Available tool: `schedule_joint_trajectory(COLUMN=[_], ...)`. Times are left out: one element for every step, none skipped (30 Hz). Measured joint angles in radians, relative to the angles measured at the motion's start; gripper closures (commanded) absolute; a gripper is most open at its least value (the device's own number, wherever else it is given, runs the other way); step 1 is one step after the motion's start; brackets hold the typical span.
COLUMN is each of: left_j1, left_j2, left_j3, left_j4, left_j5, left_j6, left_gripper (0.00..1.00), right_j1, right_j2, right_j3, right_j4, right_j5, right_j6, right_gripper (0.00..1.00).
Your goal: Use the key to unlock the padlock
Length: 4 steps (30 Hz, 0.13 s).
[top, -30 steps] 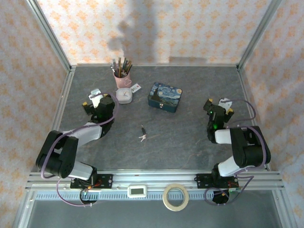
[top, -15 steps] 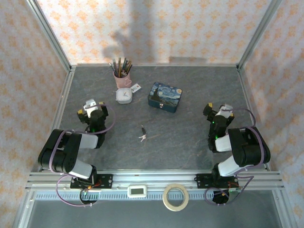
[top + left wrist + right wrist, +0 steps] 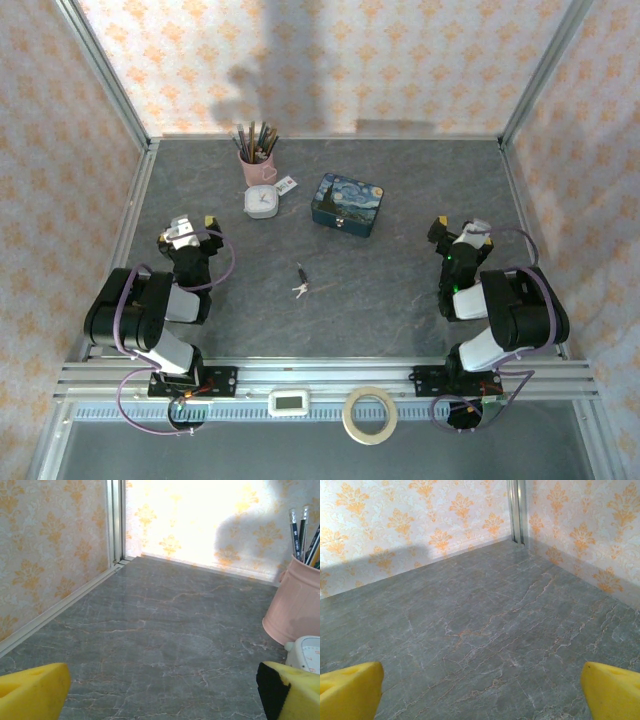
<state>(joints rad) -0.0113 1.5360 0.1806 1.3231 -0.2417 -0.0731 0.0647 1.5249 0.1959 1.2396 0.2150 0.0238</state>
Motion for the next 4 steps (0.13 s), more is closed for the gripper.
schedule_joint_trajectory(left_j1=[0.0, 0.0, 0.0, 0.0], left_j2=[0.0, 0.0, 0.0, 0.0], left_j3=[0.0, 0.0, 0.0, 0.0], left_j4=[0.002, 0.004, 0.006, 0.007], left_j5=[0.0, 0.001, 0.002, 0.003], left_j6=[0.0, 0.0, 0.0, 0.0], left_gripper=[0.03, 0.02, 0.02, 0.03], right_j1=[0.0, 0.0, 0.0, 0.0], right_j2=[0.0, 0.0, 0.0, 0.0], right_j3=[0.0, 0.0, 0.0, 0.0], right_j4=[0.0, 0.0, 0.0, 0.0], right_j5=[-0.001, -0.003, -0.003, -0.003], right_j6=[0.0, 0.0, 0.0, 0.0], right_gripper=[0.0, 0.0, 0.0, 0.0])
